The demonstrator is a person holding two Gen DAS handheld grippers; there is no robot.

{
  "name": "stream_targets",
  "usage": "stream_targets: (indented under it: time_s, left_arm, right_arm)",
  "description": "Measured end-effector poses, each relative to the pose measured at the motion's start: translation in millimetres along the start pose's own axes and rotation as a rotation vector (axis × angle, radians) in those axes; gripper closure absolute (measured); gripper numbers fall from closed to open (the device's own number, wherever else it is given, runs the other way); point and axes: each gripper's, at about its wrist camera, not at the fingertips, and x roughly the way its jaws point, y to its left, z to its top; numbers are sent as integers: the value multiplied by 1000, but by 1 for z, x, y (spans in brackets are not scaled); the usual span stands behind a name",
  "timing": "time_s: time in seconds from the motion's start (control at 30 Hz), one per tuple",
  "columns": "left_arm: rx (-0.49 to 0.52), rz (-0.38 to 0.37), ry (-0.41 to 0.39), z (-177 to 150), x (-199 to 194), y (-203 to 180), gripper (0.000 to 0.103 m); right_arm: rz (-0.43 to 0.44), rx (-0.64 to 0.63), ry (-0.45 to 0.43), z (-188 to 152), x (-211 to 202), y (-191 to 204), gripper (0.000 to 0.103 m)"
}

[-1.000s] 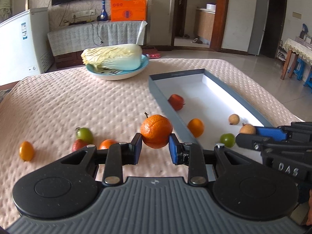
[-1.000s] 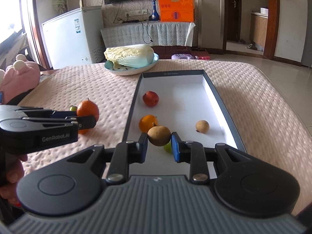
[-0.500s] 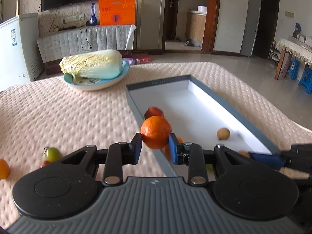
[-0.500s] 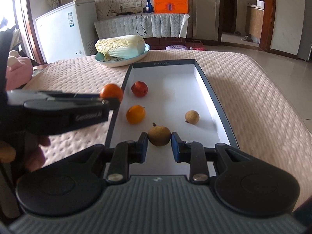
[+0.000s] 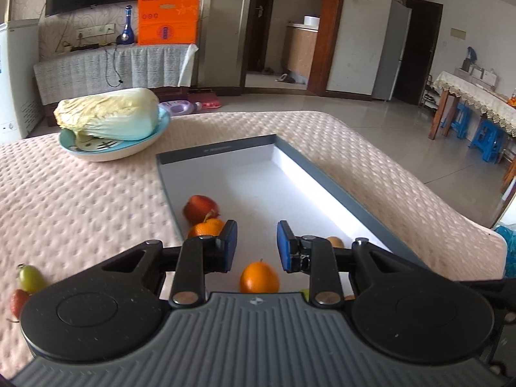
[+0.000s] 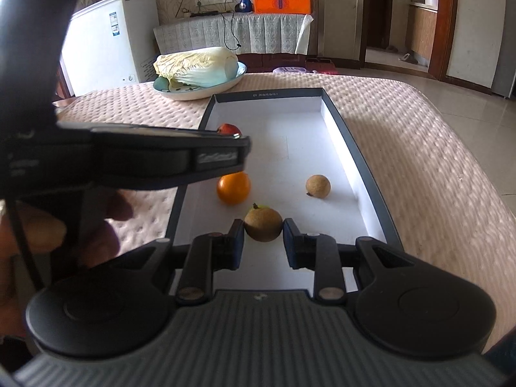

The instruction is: Organize fruits

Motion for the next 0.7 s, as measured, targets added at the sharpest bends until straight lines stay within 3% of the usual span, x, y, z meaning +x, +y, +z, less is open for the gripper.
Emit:
stream_targets:
  time_s: [0.7]
  left_arm:
    - [12, -23, -1, 2, -2, -1, 71]
  right_arm:
    - [-4, 3, 9, 0, 7, 4, 74]
